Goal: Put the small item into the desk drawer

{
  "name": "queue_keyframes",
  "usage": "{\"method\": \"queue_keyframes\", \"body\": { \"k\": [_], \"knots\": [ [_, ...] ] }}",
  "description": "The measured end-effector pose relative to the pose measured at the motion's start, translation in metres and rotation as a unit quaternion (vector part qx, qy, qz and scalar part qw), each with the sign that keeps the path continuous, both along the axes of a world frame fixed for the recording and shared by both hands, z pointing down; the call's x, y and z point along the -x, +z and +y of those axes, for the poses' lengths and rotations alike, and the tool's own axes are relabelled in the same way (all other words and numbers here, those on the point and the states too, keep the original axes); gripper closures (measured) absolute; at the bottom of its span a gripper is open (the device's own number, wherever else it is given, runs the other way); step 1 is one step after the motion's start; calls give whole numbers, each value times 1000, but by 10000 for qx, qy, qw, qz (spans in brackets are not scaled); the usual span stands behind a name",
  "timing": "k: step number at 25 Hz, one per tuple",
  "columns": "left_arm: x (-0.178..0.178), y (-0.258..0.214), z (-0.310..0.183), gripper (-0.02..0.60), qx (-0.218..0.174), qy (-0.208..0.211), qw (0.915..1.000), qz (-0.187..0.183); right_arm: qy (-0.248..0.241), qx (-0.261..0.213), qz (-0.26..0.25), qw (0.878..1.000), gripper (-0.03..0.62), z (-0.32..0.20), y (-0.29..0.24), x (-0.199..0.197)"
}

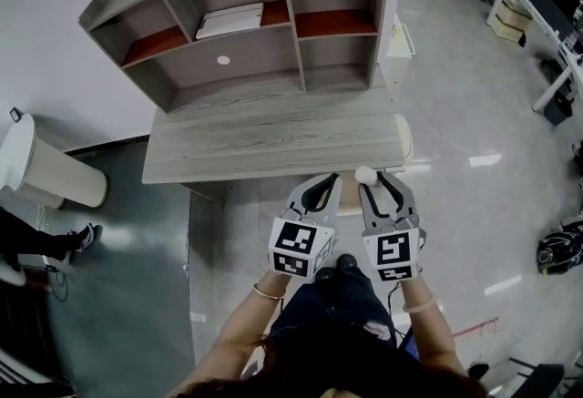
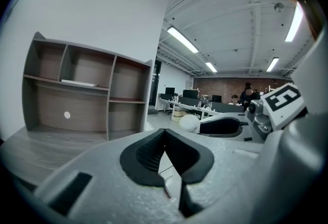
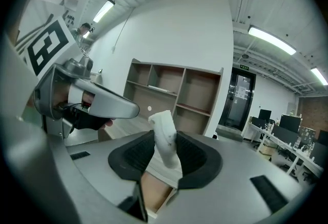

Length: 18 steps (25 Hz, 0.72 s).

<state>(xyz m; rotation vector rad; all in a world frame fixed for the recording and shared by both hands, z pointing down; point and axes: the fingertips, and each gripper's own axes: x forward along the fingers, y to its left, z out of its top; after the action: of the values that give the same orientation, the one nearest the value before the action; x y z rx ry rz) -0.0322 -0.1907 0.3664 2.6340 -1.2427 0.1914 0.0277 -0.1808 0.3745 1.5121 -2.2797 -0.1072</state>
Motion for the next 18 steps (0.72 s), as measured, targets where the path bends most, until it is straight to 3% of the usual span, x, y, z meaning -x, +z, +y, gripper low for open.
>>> {"method": "queue_keyframes", "body": {
  "k": [18],
  "knots": [
    [-5, 51, -41, 566, 104, -526, 9986, -5, -909, 339, 702, 9928, 466, -43, 67, 4]
  ]
}}
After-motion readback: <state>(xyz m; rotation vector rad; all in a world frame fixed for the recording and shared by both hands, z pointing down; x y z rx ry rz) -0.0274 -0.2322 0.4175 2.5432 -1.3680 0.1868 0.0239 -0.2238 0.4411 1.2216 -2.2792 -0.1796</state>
